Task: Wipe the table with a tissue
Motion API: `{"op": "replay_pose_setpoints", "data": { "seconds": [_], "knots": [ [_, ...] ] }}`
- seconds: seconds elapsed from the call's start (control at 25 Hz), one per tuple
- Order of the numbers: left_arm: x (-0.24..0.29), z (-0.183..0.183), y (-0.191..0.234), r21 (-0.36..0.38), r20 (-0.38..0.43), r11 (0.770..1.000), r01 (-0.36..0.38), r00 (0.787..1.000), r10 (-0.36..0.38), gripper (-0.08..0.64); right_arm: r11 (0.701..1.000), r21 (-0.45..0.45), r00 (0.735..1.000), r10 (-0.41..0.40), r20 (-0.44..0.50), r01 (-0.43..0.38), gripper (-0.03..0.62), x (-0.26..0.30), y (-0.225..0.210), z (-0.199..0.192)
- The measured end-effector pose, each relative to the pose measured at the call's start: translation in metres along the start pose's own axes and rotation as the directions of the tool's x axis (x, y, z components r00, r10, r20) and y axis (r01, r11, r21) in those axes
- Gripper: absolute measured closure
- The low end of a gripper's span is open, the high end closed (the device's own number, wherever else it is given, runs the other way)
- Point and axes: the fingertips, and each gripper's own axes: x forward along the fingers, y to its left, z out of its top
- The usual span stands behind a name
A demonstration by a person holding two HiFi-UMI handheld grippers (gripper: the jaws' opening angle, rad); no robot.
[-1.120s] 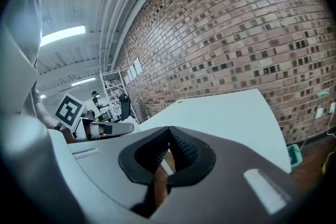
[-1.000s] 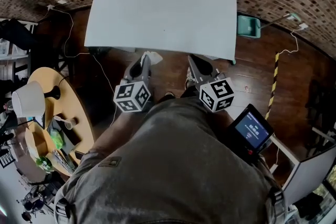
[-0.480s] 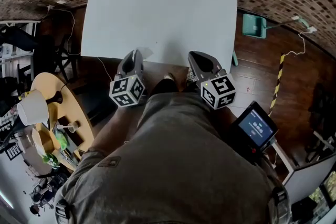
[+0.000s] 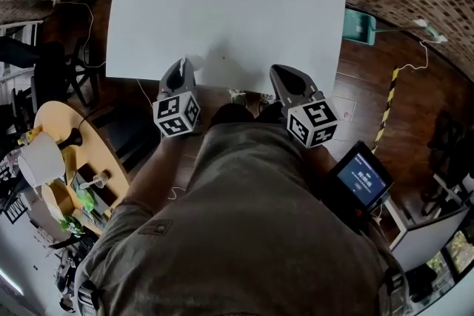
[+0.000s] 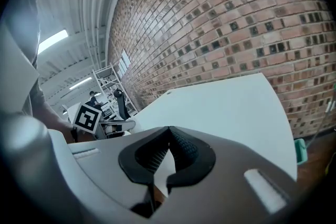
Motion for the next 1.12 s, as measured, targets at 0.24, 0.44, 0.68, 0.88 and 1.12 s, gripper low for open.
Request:
{"op": "replay_pose_setpoints", "data": {
  "seconds": [0.24, 0.44, 0.68, 0.88, 1.12],
  "knots": [
    [0.027, -0.012, 0.027, 0.001, -0.036, 1.000, 0.000, 0.999, 0.000, 0.532, 0.999, 0.015, 0.999, -0.038, -0.037, 0.039, 0.580, 0.018, -0.001, -0.006],
    [0.049, -0.027, 0.025, 0.058, -0.077, 0.998, 0.031, 0.997, -0.026, 0.532, 0.997, 0.033, 0.996, -0.067, -0.063, 0.069, 0.580, 0.024, -0.006, -0.009],
    [0.060, -0.036, 0.010, 0.105, -0.114, 0.991, 0.079, 0.991, -0.067, 0.532, 0.993, 0.060, 0.993, -0.094, -0.070, 0.098, 0.580, 0.024, -0.013, -0.013],
    [0.066, -0.039, -0.010, 0.174, -0.129, 0.975, 0.138, 0.985, -0.117, 0.532, 0.990, 0.079, 0.992, -0.113, -0.058, 0.118, 0.578, 0.020, -0.020, -0.013],
    [0.070, -0.036, -0.041, 0.292, -0.130, 0.934, 0.205, 0.976, -0.174, 0.532, 0.985, 0.099, 0.990, -0.137, -0.044, 0.140, 0.580, 0.013, -0.028, -0.015]
  ]
}}
